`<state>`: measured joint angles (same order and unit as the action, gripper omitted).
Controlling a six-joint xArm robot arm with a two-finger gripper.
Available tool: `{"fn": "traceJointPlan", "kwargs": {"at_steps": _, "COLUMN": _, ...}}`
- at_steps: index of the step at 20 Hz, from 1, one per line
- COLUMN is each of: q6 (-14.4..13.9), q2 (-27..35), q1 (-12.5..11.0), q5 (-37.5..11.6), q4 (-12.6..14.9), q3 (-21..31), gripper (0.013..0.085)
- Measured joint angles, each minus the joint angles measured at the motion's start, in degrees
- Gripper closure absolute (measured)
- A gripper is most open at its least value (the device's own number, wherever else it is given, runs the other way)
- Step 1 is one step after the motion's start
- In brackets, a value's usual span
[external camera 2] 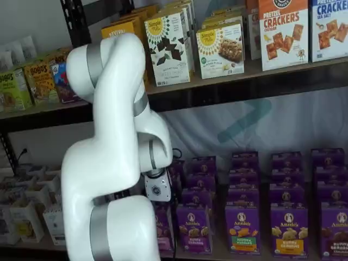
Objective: Pick up the purple box with a pink patch in the middle, on the bottom shelf, the first box from the left
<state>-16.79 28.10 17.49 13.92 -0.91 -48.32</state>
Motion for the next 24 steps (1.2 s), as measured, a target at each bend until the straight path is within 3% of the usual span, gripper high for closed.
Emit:
{"fn": "traceJointPlan", "kwargs": {"at_steps": 3, "q6": -1.07, "q2": 1.77, "q1": -0.33, "q5": -0.13, "q4": 1.49, "q3": -1.98, "gripper": 0.0130}}
{"fn": "traceJointPlan", "kwargs": {"at_steps": 8, "q6": 0.38, "q2": 4.23, "q1": 0.07, "q5": -0.28, "q4": -0.37, "q3": -4.57, "gripper": 0.0130}}
{"fn": "traceJointPlan", "kwargs": {"at_steps": 14, "q6": -2.08, "q2": 6.31, "q1": 1.17, "q5": 0.25, "q4": 1.04, "q3": -7.24, "gripper": 0.0130}}
{"fn": "traceJointPlan", "kwargs": {"at_steps": 24, "q6": -0.79, "q2": 7.92, "q1": 2.27, "q5": 3.08, "q4": -1.55, "q3": -11.22, "gripper": 0.0130}}
